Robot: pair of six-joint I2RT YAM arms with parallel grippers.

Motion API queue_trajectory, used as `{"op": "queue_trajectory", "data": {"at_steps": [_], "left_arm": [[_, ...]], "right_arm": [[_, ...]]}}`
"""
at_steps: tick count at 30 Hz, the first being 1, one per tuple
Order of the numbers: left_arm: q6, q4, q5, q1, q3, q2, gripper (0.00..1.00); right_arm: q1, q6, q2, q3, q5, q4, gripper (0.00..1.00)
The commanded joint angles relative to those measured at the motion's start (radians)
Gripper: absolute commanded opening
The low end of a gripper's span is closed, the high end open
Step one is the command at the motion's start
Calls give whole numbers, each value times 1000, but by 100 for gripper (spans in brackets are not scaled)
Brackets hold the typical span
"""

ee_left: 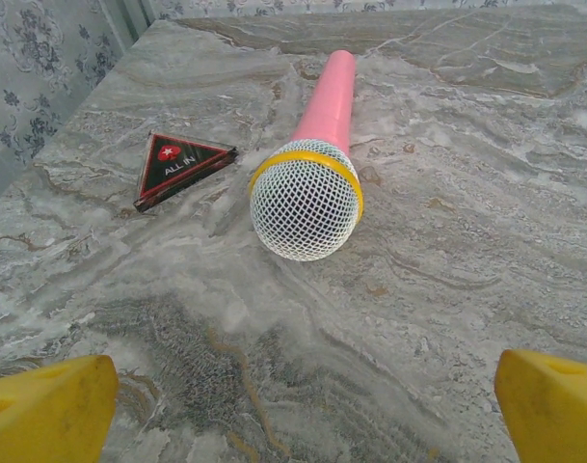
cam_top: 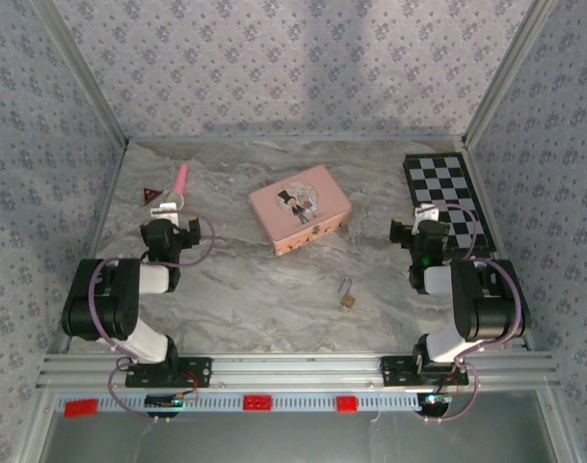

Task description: Unlock the padlock with the key

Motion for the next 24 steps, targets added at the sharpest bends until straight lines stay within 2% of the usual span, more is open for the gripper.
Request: {"op": "queue_trajectory", "data": {"at_steps": [1, 24], "left_arm": [[-18, 15, 19, 8, 10, -5, 100], [-19, 15, 21, 8, 11, -5, 100]], "right_arm": [[6, 23, 2, 2, 58, 34, 99], [17, 14, 5, 2, 74, 42, 99]]}}
